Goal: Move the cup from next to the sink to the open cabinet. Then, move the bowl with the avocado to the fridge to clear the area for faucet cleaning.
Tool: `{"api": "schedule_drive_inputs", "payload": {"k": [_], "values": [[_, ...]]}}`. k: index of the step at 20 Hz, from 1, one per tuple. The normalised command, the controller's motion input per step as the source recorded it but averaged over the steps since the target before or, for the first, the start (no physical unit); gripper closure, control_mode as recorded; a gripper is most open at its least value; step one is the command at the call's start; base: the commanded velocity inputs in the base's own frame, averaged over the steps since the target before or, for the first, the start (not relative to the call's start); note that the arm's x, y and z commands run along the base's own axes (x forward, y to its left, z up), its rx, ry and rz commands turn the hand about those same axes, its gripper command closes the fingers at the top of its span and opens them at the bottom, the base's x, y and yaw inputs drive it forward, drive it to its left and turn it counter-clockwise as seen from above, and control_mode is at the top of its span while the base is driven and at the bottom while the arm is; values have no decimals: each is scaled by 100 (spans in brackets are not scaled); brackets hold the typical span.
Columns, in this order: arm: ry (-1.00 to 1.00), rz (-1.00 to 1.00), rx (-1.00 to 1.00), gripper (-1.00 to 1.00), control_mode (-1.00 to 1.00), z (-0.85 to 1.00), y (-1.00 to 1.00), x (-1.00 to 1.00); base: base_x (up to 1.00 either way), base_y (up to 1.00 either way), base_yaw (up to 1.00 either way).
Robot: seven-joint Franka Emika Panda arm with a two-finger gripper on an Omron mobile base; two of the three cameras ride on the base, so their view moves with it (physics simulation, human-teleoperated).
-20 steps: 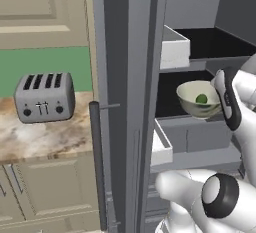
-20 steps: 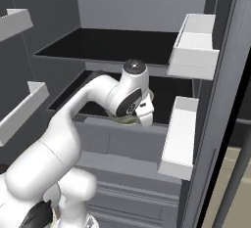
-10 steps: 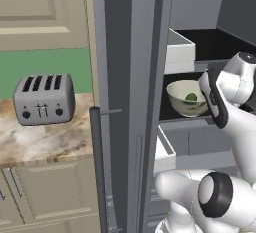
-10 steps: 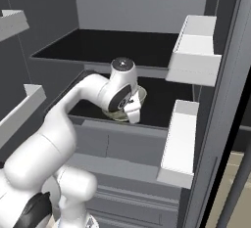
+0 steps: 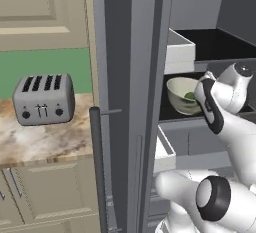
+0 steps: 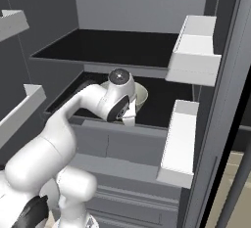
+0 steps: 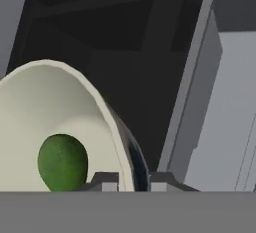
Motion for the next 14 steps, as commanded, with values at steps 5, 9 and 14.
{"api": "schedule_drive_inputs", "payload": {"k": [5, 9, 14], "values": [[0, -6, 0, 100, -100, 0, 1, 55, 0, 0, 0], [0, -7, 0, 100, -100, -8, 3, 23, 0, 0, 0], [0, -3, 0, -100, -100, -3, 8, 27, 0, 0, 0]]}}
